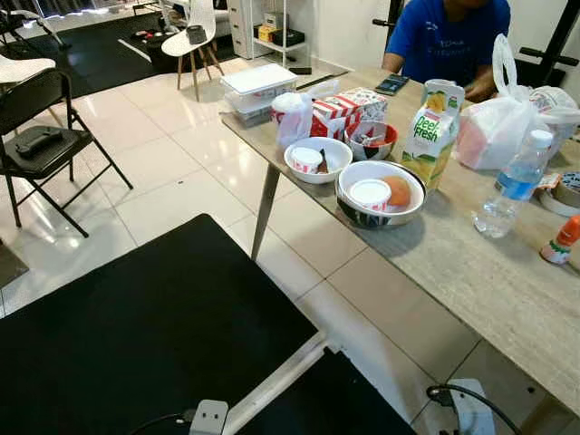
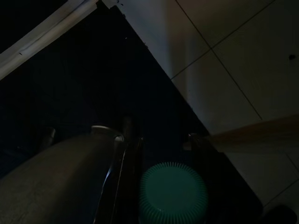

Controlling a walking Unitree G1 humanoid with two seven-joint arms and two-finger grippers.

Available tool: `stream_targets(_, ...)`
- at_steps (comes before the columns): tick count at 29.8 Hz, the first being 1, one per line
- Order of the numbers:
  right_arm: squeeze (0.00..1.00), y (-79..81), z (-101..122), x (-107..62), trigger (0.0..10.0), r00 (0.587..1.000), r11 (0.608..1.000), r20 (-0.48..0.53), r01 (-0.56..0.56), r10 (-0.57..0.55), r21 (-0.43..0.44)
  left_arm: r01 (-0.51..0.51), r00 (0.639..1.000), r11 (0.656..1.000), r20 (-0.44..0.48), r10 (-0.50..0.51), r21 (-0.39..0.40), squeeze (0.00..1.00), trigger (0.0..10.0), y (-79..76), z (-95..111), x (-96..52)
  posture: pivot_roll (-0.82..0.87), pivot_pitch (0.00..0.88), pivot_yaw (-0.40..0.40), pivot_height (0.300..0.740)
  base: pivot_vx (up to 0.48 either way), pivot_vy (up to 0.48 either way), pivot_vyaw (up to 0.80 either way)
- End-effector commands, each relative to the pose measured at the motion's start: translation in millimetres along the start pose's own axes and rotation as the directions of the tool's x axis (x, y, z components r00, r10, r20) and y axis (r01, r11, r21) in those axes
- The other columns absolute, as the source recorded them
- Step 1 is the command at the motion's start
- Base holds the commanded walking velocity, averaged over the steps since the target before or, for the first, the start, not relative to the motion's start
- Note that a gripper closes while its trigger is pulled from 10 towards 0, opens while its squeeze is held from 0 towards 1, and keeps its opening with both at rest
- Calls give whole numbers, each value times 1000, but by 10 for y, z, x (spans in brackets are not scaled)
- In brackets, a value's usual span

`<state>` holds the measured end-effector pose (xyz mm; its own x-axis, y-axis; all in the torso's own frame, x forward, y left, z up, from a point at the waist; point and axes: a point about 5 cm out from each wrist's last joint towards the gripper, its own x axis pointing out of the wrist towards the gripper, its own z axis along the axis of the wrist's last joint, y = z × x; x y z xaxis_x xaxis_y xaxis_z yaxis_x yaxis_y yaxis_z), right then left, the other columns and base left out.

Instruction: Restocking fridge

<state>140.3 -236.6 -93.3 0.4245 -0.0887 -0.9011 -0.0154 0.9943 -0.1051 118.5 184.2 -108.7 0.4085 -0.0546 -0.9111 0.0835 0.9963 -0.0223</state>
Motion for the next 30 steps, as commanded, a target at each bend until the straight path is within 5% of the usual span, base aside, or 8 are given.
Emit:
stream_targets(1, 0, 18, 43, 7, 10000, 1000, 1000, 8, 0, 0, 4, -8, 1000, 1000, -23, 8, 8, 0, 10000, 28, -58, -11, -2, 0, 10, 740, 0, 0, 0)
stream_targets(30, 0, 22, -20, 2, 10000, 1000, 1000, -19, -6, 6, 1, -19, 1000, 997, -26, 17, -72, 0, 10000, 32, -118, -23, 13, 0, 0, 740, 0, 0, 0)
